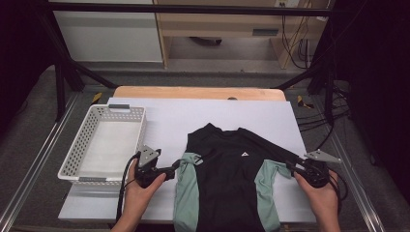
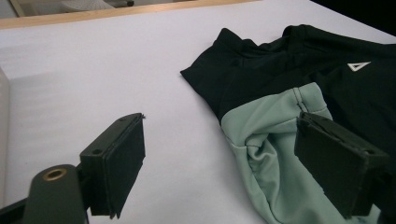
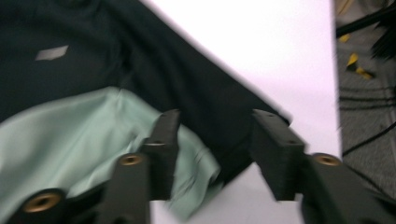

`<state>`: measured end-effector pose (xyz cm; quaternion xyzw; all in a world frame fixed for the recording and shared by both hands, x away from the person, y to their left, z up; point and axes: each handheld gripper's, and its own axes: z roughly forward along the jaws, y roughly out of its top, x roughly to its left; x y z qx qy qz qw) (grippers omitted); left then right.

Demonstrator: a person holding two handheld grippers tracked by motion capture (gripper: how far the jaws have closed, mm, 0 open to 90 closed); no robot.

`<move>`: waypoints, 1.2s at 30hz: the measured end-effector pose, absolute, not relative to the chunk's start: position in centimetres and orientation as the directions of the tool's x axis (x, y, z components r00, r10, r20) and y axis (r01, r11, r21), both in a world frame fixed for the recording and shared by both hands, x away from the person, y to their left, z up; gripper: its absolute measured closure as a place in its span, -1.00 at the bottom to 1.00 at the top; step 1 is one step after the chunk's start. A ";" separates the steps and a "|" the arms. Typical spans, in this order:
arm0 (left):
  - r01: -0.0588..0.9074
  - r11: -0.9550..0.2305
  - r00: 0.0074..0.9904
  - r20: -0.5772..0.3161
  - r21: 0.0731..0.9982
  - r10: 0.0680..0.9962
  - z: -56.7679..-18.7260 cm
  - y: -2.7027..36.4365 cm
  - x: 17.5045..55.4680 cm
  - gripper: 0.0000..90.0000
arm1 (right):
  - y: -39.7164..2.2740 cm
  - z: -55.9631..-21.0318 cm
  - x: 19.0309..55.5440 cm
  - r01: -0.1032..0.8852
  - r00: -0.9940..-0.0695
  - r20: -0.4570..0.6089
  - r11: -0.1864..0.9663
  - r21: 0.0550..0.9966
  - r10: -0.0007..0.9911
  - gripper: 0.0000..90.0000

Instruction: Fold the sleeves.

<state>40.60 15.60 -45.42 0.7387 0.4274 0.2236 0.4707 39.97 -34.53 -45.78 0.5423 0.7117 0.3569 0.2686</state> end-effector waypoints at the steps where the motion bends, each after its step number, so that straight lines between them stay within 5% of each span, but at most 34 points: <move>1: 0.421 -0.191 0.535 -0.072 0.887 0.842 -45.4 15.6 40.6 -0.64 | -34.7 -45.8 40.3 0.572 -0.255 0.011 0.142 0.808 0.967 0.01; 9: 0.423 -0.194 0.539 -0.074 0.885 0.839 -45.5 15.5 40.7 -0.64 | -36.0 -47.6 43.2 0.630 -0.129 0.044 0.047 0.775 0.991 0.05; 16: 0.425 -0.203 0.547 -0.071 0.882 0.834 -45.6 15.2 40.6 -0.64 | -36.5 -48.1 43.7 0.628 -0.113 0.024 0.052 0.777 0.993 0.10; 20: 0.425 -0.207 0.551 -0.070 0.881 0.832 -45.6 15.2 40.5 -0.64 | -36.7 -48.6 44.2 0.640 -0.113 0.050 0.034 0.768 0.992 0.29; 25: 0.432 -0.205 0.545 -0.073 0.878 0.835 -45.7 15.3 40.7 -0.64 | -36.3 -48.4 43.9 0.644 -0.176 0.068 0.063 0.762 0.982 0.87; 36: 0.434 -0.202 0.540 -0.074 0.878 0.839 -45.6 15.4 40.7 -0.64 | -32.3 -45.4 42.3 0.565 -0.343 0.013 0.195 0.802 0.939 0.91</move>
